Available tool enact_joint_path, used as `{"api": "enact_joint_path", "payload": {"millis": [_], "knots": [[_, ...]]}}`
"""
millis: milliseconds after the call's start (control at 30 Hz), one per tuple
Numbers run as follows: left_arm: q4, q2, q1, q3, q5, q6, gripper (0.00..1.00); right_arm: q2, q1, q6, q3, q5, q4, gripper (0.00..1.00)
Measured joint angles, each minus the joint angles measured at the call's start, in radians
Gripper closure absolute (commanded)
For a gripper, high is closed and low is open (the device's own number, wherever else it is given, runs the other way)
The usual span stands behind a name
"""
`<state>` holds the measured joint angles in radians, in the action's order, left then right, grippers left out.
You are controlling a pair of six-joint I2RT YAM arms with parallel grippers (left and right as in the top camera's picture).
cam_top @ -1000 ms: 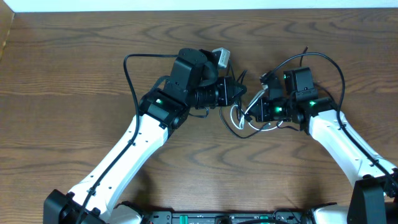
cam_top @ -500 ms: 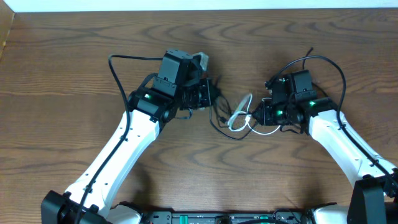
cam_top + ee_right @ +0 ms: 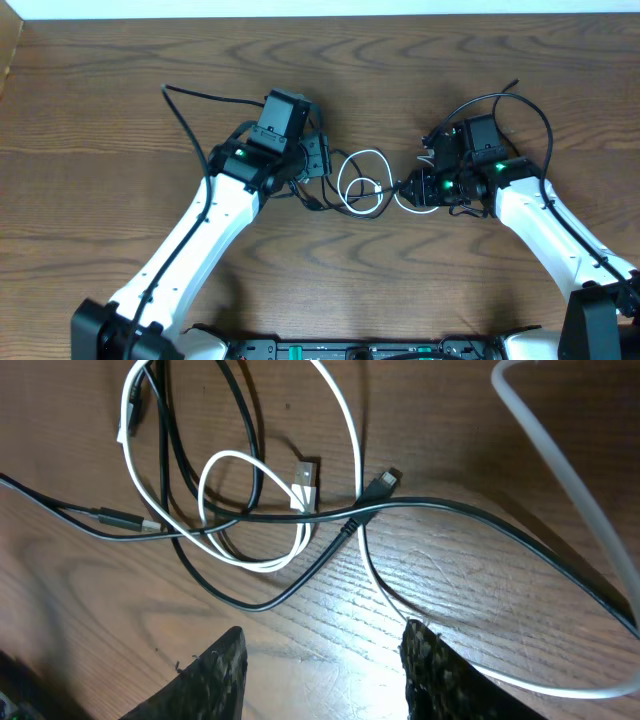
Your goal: Untangle cables
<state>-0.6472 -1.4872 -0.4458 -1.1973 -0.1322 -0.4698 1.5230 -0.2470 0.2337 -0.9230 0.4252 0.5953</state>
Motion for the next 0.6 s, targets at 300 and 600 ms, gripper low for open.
{"api": "enact_joint_path", "payload": {"millis": [300,600], "knots": [[0.030,-0.240,-0.018,0.008,-0.055,0.004,0.34,0.000,0.000,0.000,0.000,-0.003,0.005,0.53],[0.154,-0.359,-0.102,0.010,-0.068,0.007,0.43,0.000,0.000,0.000,0.000,-0.003,0.006,0.52]]}}
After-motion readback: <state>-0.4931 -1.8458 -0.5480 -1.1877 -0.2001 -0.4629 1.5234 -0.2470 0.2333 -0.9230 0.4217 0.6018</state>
